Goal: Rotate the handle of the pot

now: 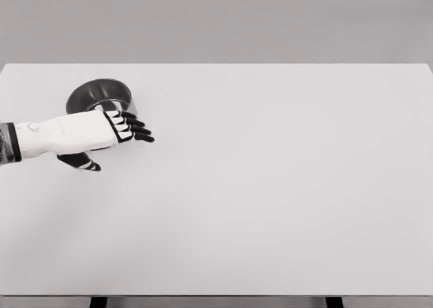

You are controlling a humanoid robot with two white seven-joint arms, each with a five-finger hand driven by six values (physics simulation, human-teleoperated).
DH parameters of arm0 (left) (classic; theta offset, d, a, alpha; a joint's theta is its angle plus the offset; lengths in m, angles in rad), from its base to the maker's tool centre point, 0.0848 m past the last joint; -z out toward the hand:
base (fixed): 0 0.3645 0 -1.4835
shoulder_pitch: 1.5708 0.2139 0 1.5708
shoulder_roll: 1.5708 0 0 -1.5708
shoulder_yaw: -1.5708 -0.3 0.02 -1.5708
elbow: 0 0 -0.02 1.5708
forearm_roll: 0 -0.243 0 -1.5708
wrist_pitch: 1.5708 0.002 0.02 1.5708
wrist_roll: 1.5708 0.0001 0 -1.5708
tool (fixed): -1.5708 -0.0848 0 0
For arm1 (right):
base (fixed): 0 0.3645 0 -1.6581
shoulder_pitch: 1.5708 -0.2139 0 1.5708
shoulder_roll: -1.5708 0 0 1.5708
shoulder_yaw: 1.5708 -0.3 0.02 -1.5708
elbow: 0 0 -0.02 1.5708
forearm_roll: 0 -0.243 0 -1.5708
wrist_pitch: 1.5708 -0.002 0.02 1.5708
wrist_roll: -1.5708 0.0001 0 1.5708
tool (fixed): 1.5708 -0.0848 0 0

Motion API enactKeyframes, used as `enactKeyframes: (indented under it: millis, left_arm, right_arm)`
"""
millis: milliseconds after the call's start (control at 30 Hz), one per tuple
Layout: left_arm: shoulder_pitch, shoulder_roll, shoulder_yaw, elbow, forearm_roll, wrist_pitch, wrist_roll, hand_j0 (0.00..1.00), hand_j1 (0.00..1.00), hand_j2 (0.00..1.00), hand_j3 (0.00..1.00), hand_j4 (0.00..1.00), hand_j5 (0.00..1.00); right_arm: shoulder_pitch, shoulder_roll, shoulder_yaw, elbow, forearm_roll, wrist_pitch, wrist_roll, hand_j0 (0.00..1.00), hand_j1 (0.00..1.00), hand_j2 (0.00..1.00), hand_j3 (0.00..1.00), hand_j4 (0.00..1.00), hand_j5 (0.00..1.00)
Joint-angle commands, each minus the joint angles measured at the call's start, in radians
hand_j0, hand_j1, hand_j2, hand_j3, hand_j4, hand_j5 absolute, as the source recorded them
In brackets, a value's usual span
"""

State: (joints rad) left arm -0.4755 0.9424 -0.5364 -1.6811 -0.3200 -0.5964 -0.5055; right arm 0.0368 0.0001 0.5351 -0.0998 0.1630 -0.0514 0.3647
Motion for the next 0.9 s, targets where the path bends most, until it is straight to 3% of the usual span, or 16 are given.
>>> enactKeyframes:
  millis: [0,133,433,867]
  left_arm:
    - [-0.002,-0.020,-0.001,0.029,-0.036,0.021,0.001,1.00,1.00,1.00,1.00,1.00,1.00]
    - [-0.002,-0.028,-0.001,0.038,-0.045,0.063,0.001,1.00,1.00,1.00,1.00,1.00,1.00]
    - [0.000,-0.031,-0.002,0.093,-0.205,0.098,0.027,1.00,1.00,1.00,1.00,1.00,1.00]
    - [-0.002,0.019,0.024,0.136,-0.195,0.089,0.045,1.00,1.00,1.00,1.00,1.00,1.00]
  right_arm:
    - [0.000,0.000,0.000,-0.001,0.000,-0.001,0.000,1.00,1.00,1.00,1.00,1.00,1.00]
    - [0.000,0.000,0.000,0.000,0.000,-0.001,0.000,1.00,1.00,1.00,1.00,1.00,1.00]
    - [0.000,0.000,0.000,0.000,0.000,0.001,0.000,1.00,1.00,1.00,1.00,1.00,1.00]
    - [0.000,0.000,0.000,-0.001,0.000,-0.001,0.000,1.00,1.00,1.00,1.00,1.00,1.00]
